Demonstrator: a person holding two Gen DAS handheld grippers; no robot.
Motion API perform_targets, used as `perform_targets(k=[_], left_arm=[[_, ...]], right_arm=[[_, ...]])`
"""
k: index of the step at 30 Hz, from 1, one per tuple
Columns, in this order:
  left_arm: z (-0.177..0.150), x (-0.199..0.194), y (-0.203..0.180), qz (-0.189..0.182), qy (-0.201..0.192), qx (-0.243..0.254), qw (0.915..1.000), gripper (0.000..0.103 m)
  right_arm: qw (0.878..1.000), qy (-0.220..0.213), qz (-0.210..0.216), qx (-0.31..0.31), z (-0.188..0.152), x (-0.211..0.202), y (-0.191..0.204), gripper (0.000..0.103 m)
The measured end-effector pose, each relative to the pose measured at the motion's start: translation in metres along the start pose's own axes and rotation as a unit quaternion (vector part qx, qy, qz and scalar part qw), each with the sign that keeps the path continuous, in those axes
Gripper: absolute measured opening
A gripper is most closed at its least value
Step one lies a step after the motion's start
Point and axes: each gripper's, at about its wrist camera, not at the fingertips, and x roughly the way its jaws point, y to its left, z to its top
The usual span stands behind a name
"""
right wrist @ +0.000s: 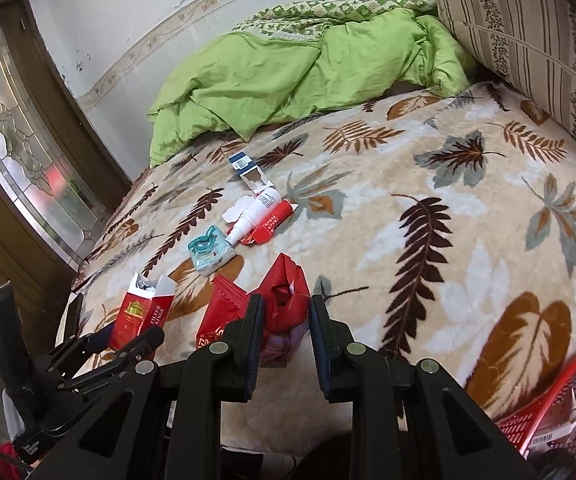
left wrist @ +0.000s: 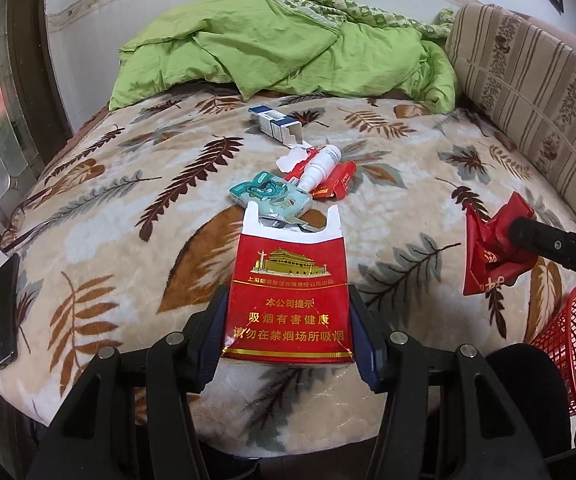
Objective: Collect trash
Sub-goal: 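Hold the red pack in the left gripper while the right gripper holds the red paper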
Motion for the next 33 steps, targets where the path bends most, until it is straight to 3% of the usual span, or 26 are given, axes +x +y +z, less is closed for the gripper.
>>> perform_targets(k=[13, 33], left_arm=[[0.004, -0.014, -0.004, 0.017, -0.023, 0.011, 0.9995, 0.054], [0.003, -0.024, -0.004, 0.016, -0.04, 0.016, 0.999, 0.054]], right_arm=[[1.0, -0.008, 0.009, -0.014, -0.002, -0.011, 0.013, 0.024], [1.0, -0.015, 0.005, -0.025, -0.002, -0.021, 0.024, 0.024]])
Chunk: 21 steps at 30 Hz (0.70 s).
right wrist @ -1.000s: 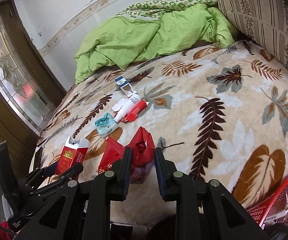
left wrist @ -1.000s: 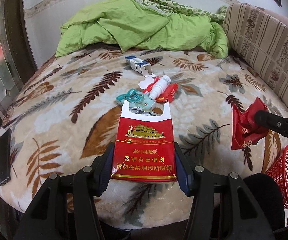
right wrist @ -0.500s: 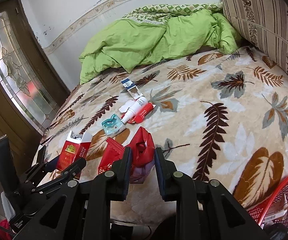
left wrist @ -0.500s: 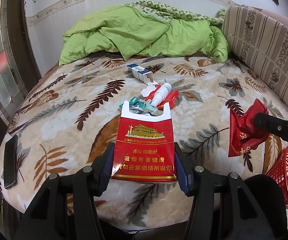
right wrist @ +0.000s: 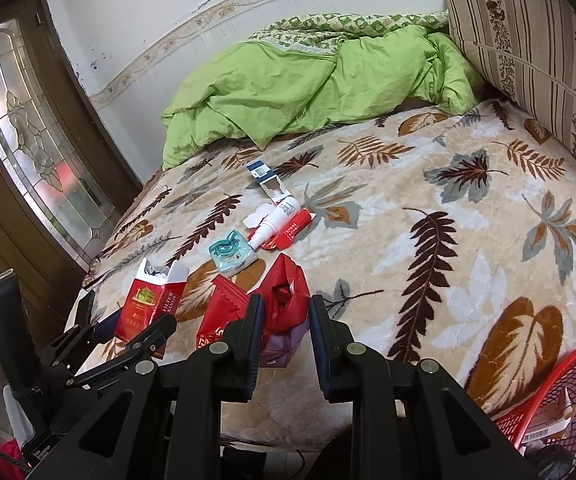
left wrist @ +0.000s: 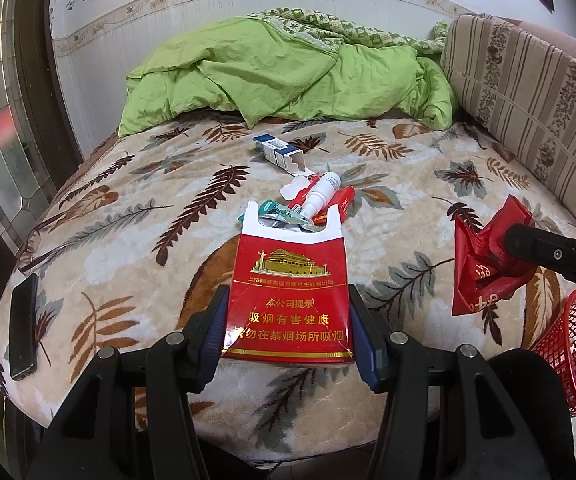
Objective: Collect trash
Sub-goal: 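Hold the red pack in the left gripper while the right gripper holds the red paper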
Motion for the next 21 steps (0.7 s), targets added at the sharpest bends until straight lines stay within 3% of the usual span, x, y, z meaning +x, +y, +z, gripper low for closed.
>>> perform_targets(k=[21], left_arm=[[-0.0003, -0.0011, -0.0026, 0.0, 0.001, 0.001, 1.0, 0.054]], right_arm=[[1.0, 0.0, 0.0, 0.0, 0.0002, -0.0028, 0.0001, 0.024]])
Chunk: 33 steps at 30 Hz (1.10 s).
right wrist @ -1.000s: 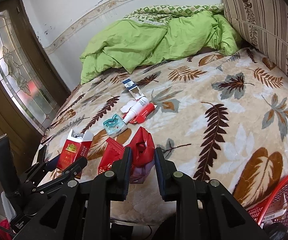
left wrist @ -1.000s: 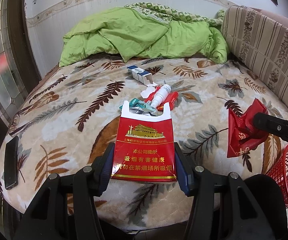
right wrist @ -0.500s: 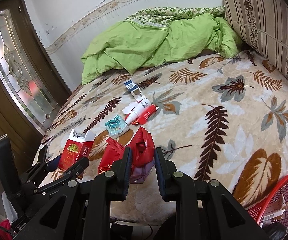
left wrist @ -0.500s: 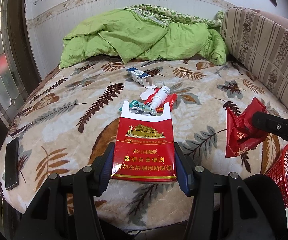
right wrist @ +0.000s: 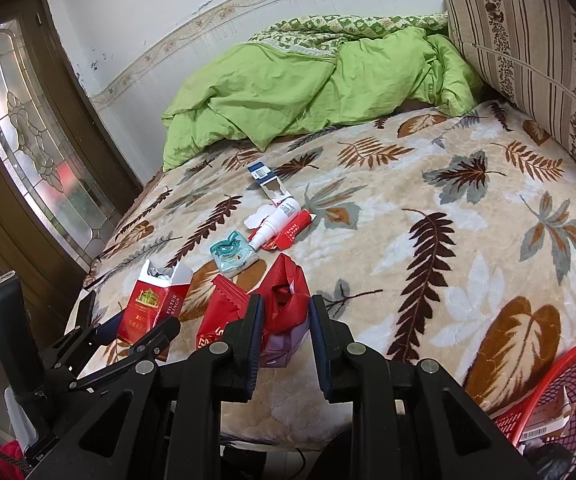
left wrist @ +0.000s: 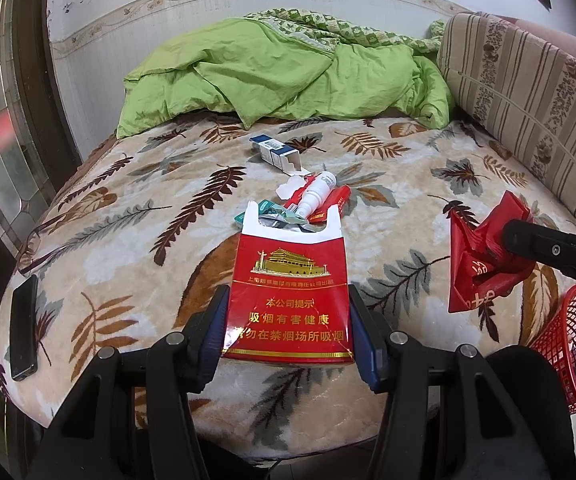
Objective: Collect trash
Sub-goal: 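Hold the red pack in the left gripper while the right gripper holds the red paper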
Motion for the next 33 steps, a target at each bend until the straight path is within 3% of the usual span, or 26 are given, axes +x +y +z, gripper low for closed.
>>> perform_targets(k=[33], left_arm=[[-0.0011, -0.0004, -0.0029, 0.001, 0.001, 0.001, 1.0, 0.054]], right_arm=[[1.0, -0.005, -0.002, 0.003, 0.0009, -0.0072, -0.0012, 0.024]])
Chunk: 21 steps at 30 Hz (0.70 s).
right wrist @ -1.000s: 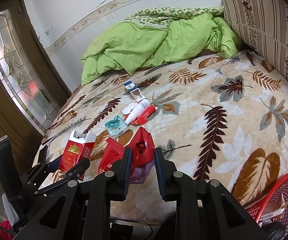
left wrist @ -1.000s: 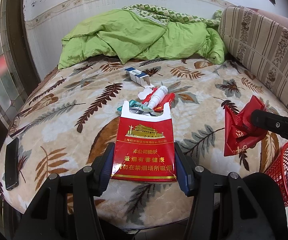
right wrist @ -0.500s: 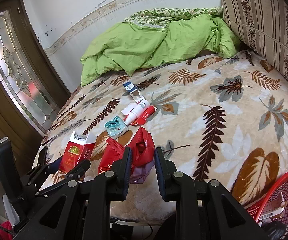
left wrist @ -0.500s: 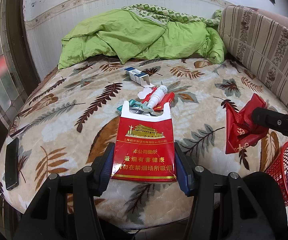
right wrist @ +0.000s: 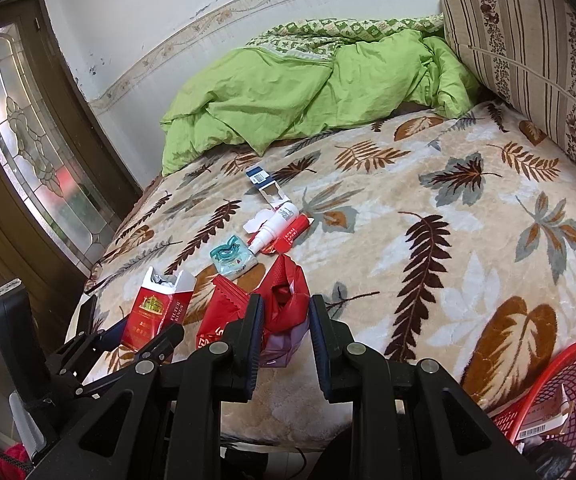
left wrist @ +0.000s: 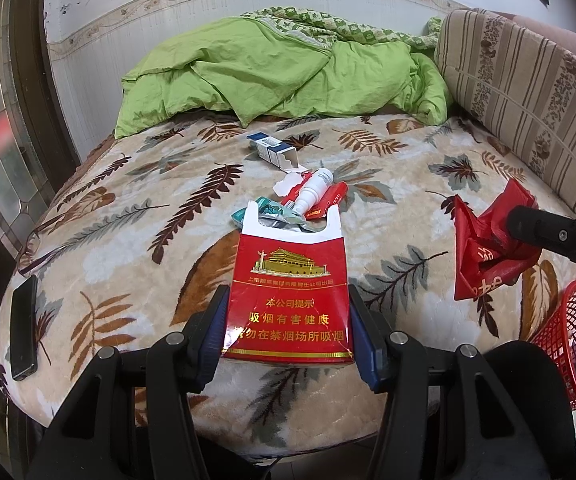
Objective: Collect trash
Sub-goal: 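Hold the red pack in the left gripper while the right gripper holds the red paper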
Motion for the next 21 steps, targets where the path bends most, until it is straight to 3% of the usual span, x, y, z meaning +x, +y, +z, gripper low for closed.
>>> perform_targets(k=[21], left_arm=[[-0.001, -0.001, -0.012, -0.006, 0.001, 0.01, 0.9999, 0.054]], right_arm=[[1.0, -0.009, -0.002, 0.006, 0.002, -0.008, 0.0, 0.024]])
